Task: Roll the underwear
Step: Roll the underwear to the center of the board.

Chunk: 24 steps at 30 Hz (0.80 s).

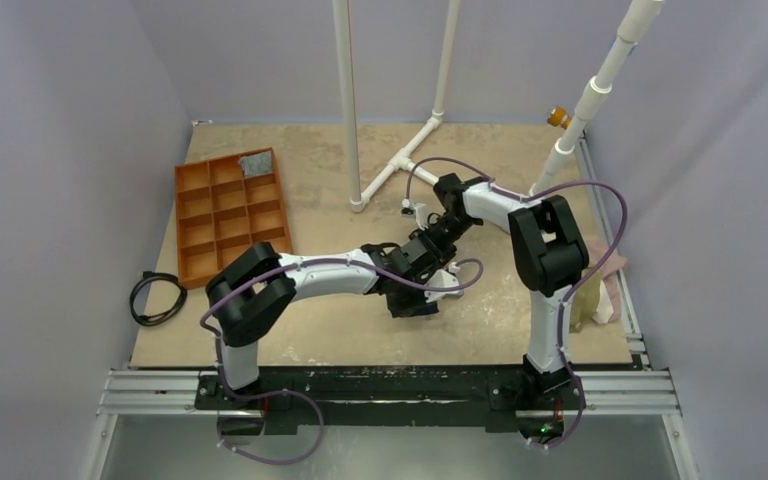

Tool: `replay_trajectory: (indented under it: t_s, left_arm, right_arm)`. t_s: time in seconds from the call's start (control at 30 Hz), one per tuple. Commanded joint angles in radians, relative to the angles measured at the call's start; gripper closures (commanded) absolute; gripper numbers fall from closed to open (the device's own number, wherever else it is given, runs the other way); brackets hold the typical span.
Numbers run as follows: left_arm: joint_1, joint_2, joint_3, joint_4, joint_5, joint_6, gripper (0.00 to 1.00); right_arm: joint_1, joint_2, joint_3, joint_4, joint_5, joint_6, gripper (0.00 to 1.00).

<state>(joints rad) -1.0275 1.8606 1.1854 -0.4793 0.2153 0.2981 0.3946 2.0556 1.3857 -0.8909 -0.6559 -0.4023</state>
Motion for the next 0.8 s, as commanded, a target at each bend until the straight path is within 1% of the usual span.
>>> replay_trajectory:
  t_s: [0.0,0.27,0.4,0.63,0.77]
  left_arm:
    - [0.004,0.073,-0.014,-0.156,0.112,-0.013,1.0]
    - [0.11,0.187,0.066,-0.241,0.367,0.009,1.0]
    - [0.155,0.238,0.107,-0.283,0.455,0.016,1.0]
    - [0.172,0.288,0.131,-0.295,0.508,0.019,1.0]
    - [0.181,0.319,0.151,-0.302,0.517,0.023,1.0]
  right_arm:
    - [-0.03,0.009,-0.008,0.131,0.195,-0.046,0.61]
    - [-0.03,-0.011,-0.008,0.123,0.193,-0.038,0.59]
    - [-0.031,-0.022,-0.021,0.129,0.201,-0.029,0.57]
    - [-0.033,-0.036,-0.028,0.133,0.197,-0.023,0.52]
    - [-0.044,-0.029,-0.016,0.1,0.145,-0.048,0.49]
